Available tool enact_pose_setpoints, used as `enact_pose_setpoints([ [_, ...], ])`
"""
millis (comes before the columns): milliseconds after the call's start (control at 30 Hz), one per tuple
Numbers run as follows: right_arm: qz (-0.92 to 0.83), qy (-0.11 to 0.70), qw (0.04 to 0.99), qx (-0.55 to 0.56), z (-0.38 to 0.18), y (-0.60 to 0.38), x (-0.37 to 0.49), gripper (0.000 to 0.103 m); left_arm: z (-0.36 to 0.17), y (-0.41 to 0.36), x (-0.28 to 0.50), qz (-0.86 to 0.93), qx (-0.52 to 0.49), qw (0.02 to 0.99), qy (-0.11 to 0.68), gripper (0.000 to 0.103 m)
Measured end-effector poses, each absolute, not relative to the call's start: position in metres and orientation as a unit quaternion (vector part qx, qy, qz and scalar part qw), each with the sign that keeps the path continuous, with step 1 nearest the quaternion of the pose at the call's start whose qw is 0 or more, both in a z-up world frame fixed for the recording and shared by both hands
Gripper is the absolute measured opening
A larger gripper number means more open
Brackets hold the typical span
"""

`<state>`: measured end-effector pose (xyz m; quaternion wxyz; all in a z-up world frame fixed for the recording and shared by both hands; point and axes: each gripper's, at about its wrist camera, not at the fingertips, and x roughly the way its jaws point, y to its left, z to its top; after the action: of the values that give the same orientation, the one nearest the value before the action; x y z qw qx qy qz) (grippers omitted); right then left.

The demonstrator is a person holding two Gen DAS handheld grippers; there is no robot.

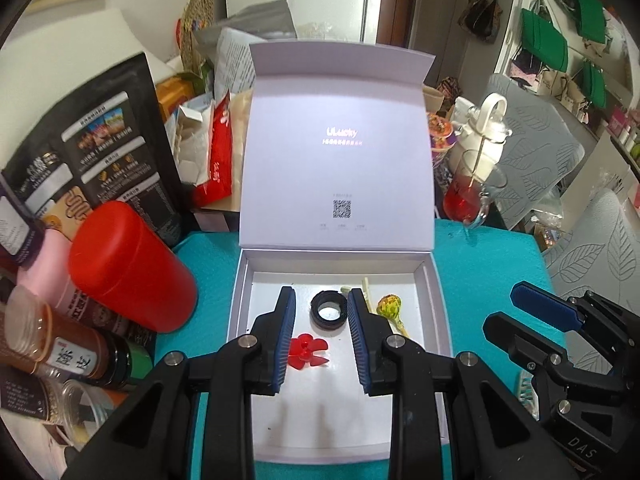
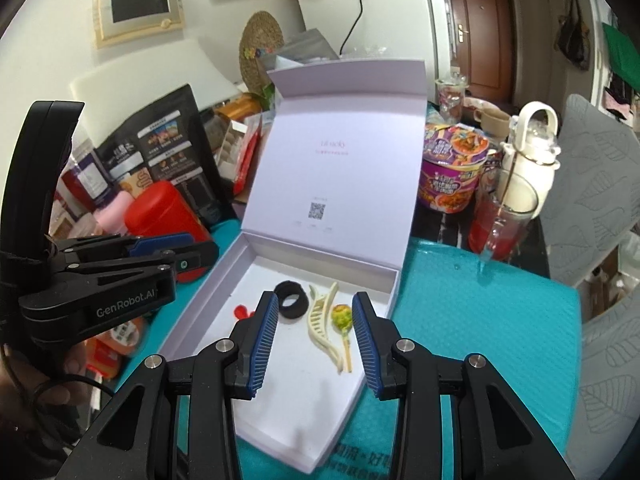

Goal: Organize rigid objects
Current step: 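Lift both open grippers from the box and move them toward the remaining clips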

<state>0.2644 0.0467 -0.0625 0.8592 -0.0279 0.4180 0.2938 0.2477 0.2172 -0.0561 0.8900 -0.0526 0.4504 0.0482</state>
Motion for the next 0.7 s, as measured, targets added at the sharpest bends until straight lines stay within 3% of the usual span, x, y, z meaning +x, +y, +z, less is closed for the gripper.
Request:
enact_pose_setpoints([
  [700, 0.292, 0.362, 0.884, -0.032, 0.013, -0.01, 0.182, 0.038, 0.013, 0.157, 0.162, 0.049, -0.048, 0.913, 0.403, 0.026],
])
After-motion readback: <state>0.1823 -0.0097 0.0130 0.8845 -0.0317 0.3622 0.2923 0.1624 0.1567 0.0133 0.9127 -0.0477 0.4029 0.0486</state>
